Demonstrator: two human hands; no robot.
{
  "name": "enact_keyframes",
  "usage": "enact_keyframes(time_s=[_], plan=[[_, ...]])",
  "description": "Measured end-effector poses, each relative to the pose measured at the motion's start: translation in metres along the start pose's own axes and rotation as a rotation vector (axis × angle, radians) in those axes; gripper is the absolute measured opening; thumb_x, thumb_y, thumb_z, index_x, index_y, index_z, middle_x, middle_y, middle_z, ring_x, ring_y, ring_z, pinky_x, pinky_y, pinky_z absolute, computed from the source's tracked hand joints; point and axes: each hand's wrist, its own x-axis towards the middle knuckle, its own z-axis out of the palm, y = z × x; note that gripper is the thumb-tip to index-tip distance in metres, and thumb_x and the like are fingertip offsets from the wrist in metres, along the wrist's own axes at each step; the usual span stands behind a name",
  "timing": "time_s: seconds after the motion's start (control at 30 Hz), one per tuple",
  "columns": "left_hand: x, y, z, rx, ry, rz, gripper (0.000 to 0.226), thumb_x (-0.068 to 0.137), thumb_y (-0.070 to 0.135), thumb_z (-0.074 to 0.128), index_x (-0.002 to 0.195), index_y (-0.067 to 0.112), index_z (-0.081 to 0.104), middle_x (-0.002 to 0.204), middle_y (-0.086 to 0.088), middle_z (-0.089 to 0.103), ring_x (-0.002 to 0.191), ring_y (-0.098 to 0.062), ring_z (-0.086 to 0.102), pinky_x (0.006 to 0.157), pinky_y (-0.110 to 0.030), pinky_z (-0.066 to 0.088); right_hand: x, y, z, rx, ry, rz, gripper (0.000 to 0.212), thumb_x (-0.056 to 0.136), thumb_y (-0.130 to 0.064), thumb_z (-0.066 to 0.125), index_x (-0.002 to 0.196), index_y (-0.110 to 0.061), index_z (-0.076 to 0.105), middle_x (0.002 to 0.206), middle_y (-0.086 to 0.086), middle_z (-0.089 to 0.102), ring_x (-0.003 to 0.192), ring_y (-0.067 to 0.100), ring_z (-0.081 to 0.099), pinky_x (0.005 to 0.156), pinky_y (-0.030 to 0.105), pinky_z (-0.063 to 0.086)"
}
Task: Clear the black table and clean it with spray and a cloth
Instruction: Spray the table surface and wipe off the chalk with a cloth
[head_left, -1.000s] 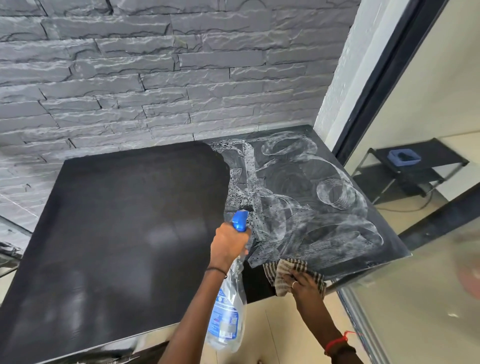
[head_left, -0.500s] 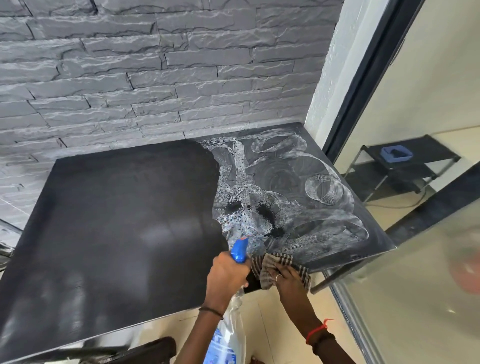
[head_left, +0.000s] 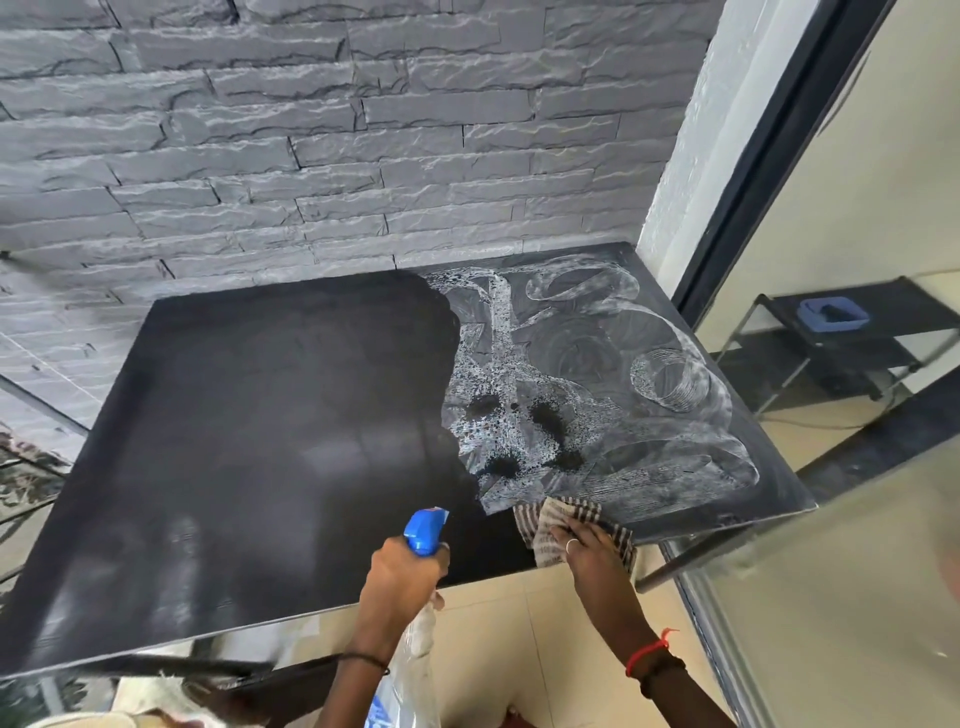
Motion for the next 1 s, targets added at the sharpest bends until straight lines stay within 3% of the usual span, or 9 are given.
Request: enact_keyframes(time_s=[0.1, 0.2, 0.37, 0.5, 0.6, 0.67, 0.77, 0.93, 1.0], plan=[[0.001, -0.005, -0.004, -0.024, 0.042, -0.031, 0.023, 0.08, 0.02, 0.066, 0.078, -0.003, 0.065, 0.056, -0.008, 0.063, 0.039, -0.014, 0.061, 0.058, -0.029, 0.049, 0.028, 0.021, -0.004, 0.033, -0.045, -0.002, 0.044, 0.069, 0.006, 0.068, 0.109, -0.015, 0.069, 0.126, 0.006, 0.061, 0.105, 0.027, 0.06, 0.092, 0.035, 0.051], [0.004, -0.01, -0.006, -0.026, 0.058, -0.04, 0.022, 0.081, 0.02, 0.067, 0.08, -0.002, 0.065, 0.06, -0.008, 0.064, 0.042, -0.015, 0.062, 0.057, -0.028, 0.049, 0.065, 0.015, -0.003, 0.013, -0.075, -0.017, 0.04, 0.089, -0.005, 0.042, 0.123, -0.015, 0.059, 0.143, 0.004, 0.045, 0.131, 0.025, 0.038, 0.11, 0.035, 0.028], [0.01, -0.004, -0.008, -0.025, 0.101, -0.027, 0.017, 0.08, 0.017, 0.067, 0.078, -0.001, 0.065, 0.056, -0.005, 0.061, 0.049, -0.017, 0.057, 0.055, -0.028, 0.046, 0.095, -0.061, -0.005, 0.129, -0.031, -0.109, 0.039, 0.085, 0.001, 0.046, 0.116, -0.011, 0.065, 0.137, 0.003, 0.051, 0.123, 0.023, 0.038, 0.102, 0.039, 0.042], [0.024, 0.011, -0.017, -0.063, 0.102, -0.045, 0.016, 0.078, 0.016, 0.065, 0.07, 0.003, 0.066, 0.043, -0.006, 0.061, 0.043, -0.022, 0.063, 0.059, -0.032, 0.051, 0.065, -0.095, 0.006, 0.095, -0.043, -0.27, 0.041, 0.073, -0.014, 0.034, 0.075, -0.018, 0.074, 0.11, 0.0, 0.069, 0.096, 0.023, 0.063, 0.077, 0.036, 0.057], [0.034, 0.022, -0.023, -0.079, 0.115, -0.031, 0.016, 0.077, 0.016, 0.064, 0.066, 0.004, 0.067, 0.046, -0.011, 0.063, 0.043, -0.023, 0.063, 0.057, -0.031, 0.051, 0.032, -0.084, 0.015, 0.062, -0.108, -0.393, 0.042, 0.07, -0.019, 0.034, 0.076, -0.026, 0.075, 0.109, -0.007, 0.069, 0.098, 0.016, 0.065, 0.086, 0.031, 0.053], [0.042, 0.027, -0.027, -0.102, 0.13, -0.014, 0.016, 0.078, 0.014, 0.064, 0.066, 0.004, 0.067, 0.049, -0.009, 0.063, 0.042, -0.023, 0.064, 0.054, -0.03, 0.05, 0.017, -0.057, 0.021, 0.046, -0.108, -0.414, 0.039, 0.07, -0.023, 0.036, 0.079, -0.029, 0.074, 0.114, -0.009, 0.067, 0.107, 0.013, 0.058, 0.1, 0.028, 0.037], [0.053, 0.033, -0.032, -0.114, 0.137, 0.003, 0.015, 0.078, 0.012, 0.064, 0.066, 0.002, 0.066, 0.053, -0.008, 0.063, 0.041, -0.023, 0.064, 0.052, -0.029, 0.05, 0.021, 0.003, 0.021, 0.016, -0.044, -0.333, 0.041, 0.074, -0.019, 0.038, 0.098, -0.029, 0.071, 0.123, -0.006, 0.062, 0.115, 0.015, 0.045, 0.105, 0.023, 0.018], [0.071, 0.042, -0.036, -0.096, 0.13, 0.023, 0.016, 0.08, 0.013, 0.064, 0.068, 0.002, 0.065, 0.055, -0.01, 0.063, 0.042, -0.023, 0.064, 0.047, -0.026, 0.048, 0.116, 0.058, 0.002, -0.072, -0.046, -0.165, 0.046, 0.069, -0.005, 0.064, 0.112, -0.019, 0.067, 0.117, 0.006, 0.066, 0.1, 0.026, 0.066, 0.099, 0.028, 0.034], [0.079, 0.046, -0.037, -0.093, 0.127, 0.024, 0.016, 0.079, 0.013, 0.064, 0.067, 0.003, 0.065, 0.053, -0.009, 0.063, 0.042, -0.024, 0.064, 0.049, -0.027, 0.049, 0.153, 0.041, -0.007, -0.072, -0.109, -0.151, 0.05, 0.067, 0.005, 0.062, 0.113, -0.012, 0.067, 0.121, 0.011, 0.064, 0.107, 0.029, 0.063, 0.101, 0.031, 0.04]])
